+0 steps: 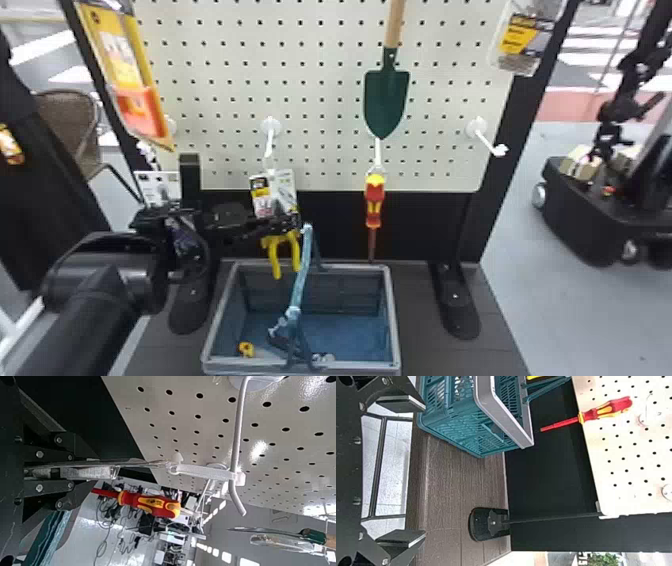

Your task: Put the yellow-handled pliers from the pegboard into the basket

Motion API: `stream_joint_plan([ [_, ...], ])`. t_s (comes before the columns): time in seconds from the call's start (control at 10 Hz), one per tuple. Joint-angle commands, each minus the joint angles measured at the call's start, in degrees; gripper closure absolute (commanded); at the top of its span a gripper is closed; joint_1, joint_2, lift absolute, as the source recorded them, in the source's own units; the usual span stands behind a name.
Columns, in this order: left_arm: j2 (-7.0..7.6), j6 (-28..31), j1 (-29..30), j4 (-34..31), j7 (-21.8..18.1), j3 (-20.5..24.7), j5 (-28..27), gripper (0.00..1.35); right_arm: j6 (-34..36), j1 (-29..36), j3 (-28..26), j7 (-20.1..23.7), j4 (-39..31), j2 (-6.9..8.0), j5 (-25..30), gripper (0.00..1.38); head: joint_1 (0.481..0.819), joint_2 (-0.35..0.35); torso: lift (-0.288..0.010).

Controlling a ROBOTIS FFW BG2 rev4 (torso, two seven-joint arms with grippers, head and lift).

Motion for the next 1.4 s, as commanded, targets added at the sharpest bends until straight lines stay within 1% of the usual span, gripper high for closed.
stream_joint_plan([
  [0.0,0.00,0.09,0.00,-0.04,0.03,0.02,0.00,1.20,0.00,0.00,0.00,0.01,0.00,0.05,0.00,0.17,0.549,0.000,-0.100],
  [0.1,0.00,0.79,0.49,-1.30,0.03,0.38,-0.53,1.20,0.00,0.00,0.00,0.01,0.00,0.05,-0.09,0.17,0.549,0.000,-0.100],
  [0.3,-0.35,4.31,3.32,-10.59,0.29,2.49,-3.78,1.20,0.00,0.00,0.00,0.01,0.00,0.05,-0.09,0.17,0.549,0.000,-0.100],
  [0.5,-0.97,8.09,6.40,-21.27,0.73,4.24,-5.27,1.20,0.00,0.00,0.00,-0.07,0.00,0.05,-0.09,0.17,0.549,0.000,-0.100],
  [0.6,-1.23,8.88,7.63,-24.09,0.82,4.68,-5.54,1.20,0.00,0.00,0.00,0.01,0.00,0.05,-0.09,0.17,0.549,0.000,-0.100],
  [0.8,-1.67,10.02,12.06,-25.77,1.52,6.44,-5.10,1.20,0.00,-0.12,0.00,0.01,0.00,0.05,0.00,0.17,0.549,0.000,-0.100],
  [0.9,-2.02,10.11,14.76,-25.91,2.05,6.88,-2.81,1.20,0.00,-0.12,0.00,0.01,0.00,0.05,0.00,0.17,0.549,0.000,-0.100],
  [1.0,-2.72,9.84,16.98,-26.34,2.14,7.41,-1.93,1.20,0.00,-0.12,0.00,-0.07,0.00,0.05,0.00,0.17,0.549,0.000,-0.100],
  [1.3,-4.83,9.32,21.04,-26.20,3.19,8.20,-0.09,1.20,0.00,-0.37,0.00,0.01,0.14,0.05,0.00,0.17,0.549,0.000,-0.100],
])
